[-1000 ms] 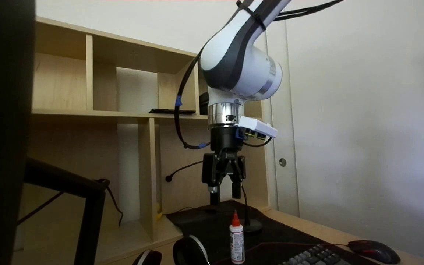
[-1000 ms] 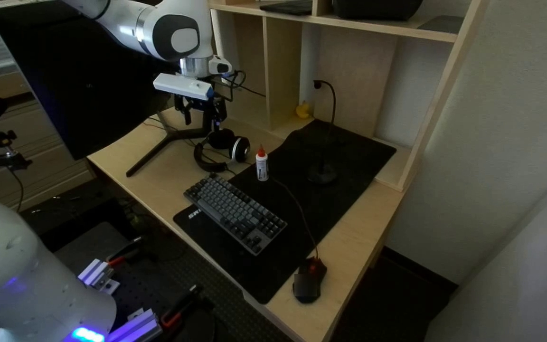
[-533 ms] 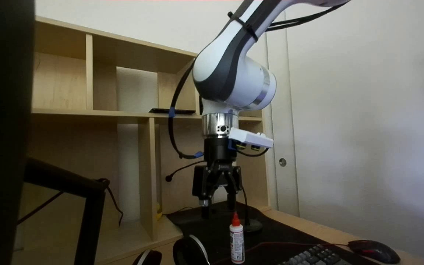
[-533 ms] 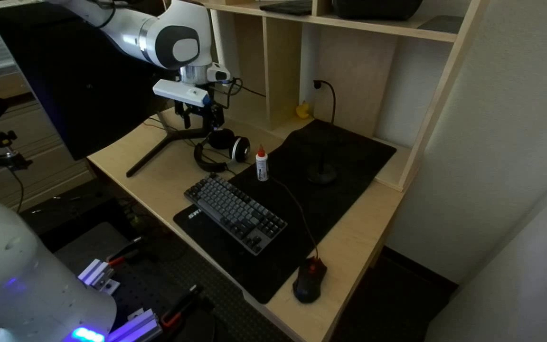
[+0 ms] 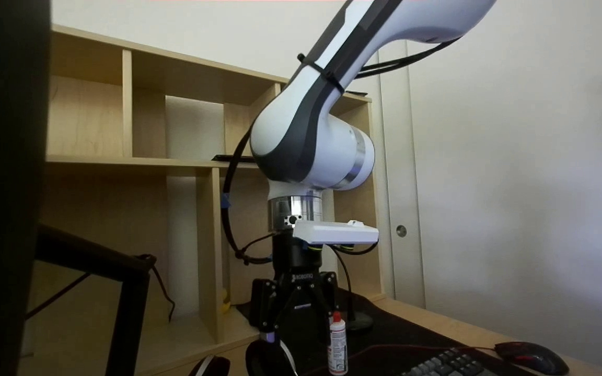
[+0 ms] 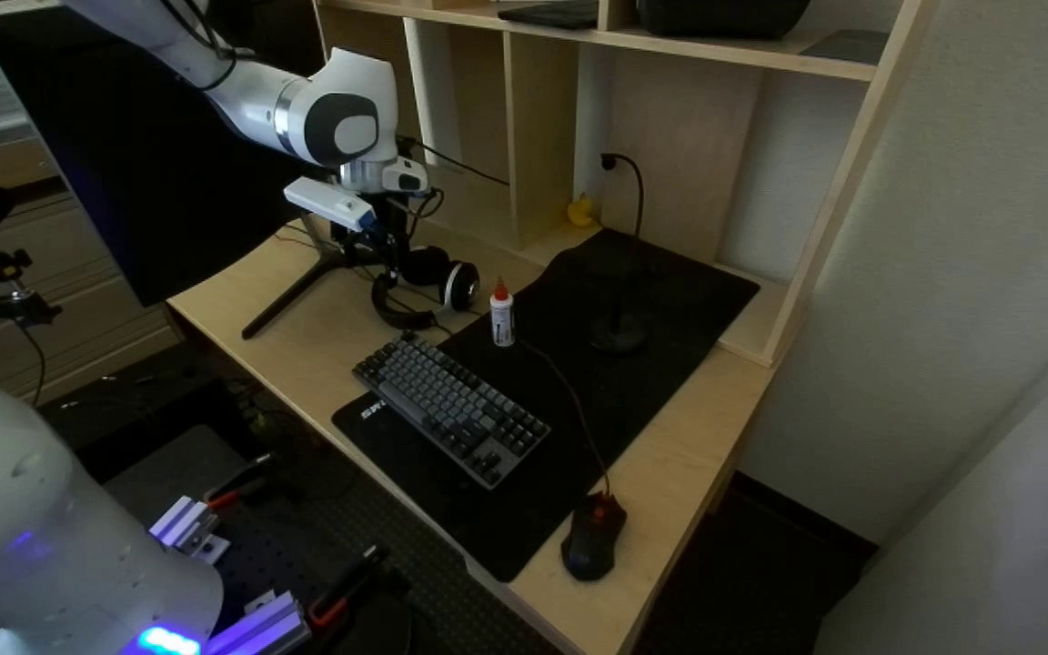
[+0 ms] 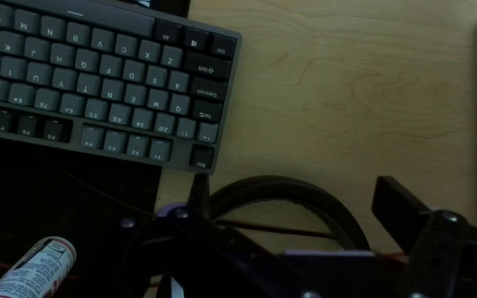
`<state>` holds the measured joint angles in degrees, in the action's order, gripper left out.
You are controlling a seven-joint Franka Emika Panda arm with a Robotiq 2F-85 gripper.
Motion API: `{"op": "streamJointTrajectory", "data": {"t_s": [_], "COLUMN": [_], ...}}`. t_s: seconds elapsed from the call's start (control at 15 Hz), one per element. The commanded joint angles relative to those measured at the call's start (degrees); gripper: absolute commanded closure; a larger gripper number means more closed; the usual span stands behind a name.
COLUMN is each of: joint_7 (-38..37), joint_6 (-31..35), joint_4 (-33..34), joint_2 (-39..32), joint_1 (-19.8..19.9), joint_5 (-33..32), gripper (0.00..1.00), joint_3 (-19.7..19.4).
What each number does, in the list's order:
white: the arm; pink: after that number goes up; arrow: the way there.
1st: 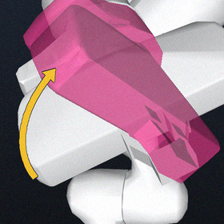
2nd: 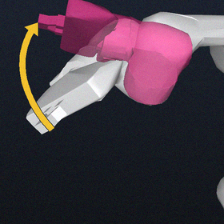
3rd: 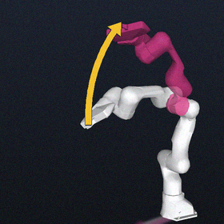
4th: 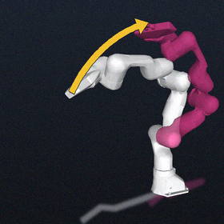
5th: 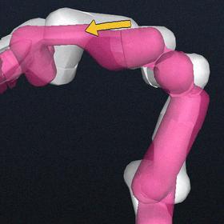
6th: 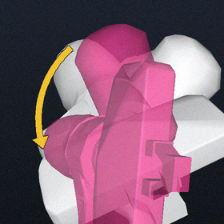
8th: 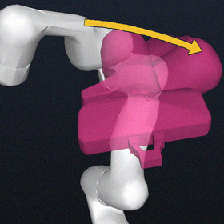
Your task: Get the headphones from the table and put them on the second shelf of the top row
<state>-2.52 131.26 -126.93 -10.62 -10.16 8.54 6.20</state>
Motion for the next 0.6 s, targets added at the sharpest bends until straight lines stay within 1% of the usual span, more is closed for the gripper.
{"op": "streamJointTrajectory", "data": {"t_s": [0.0, 0.07, 0.2, 0.4, 0.47, 0.53], "joint_7": [-0.2, -3.8, -9.5, -20.0, -23.4, -23.2], "joint_6": [-0.1, -2.7, -4.7, -4.0, -5.5, -6.7], "joint_4": [0.2, 0.7, 1.1, 0.9, 1.2, 1.6], "joint_2": [0.0, 0.1, -0.1, -0.1, -0.1, -0.2], "joint_1": [0.8, 0.6, 0.4, -0.3, -0.5, 0.0], "joint_5": [-0.2, 1.5, 4.2, 4.4, 4.3, 7.1], "gripper": [0.00, 0.00, 0.00, 0.00, 0.00, 0.00], "joint_3": [0.8, 0.8, 0.9, 0.5, 0.4, 0.9]}}
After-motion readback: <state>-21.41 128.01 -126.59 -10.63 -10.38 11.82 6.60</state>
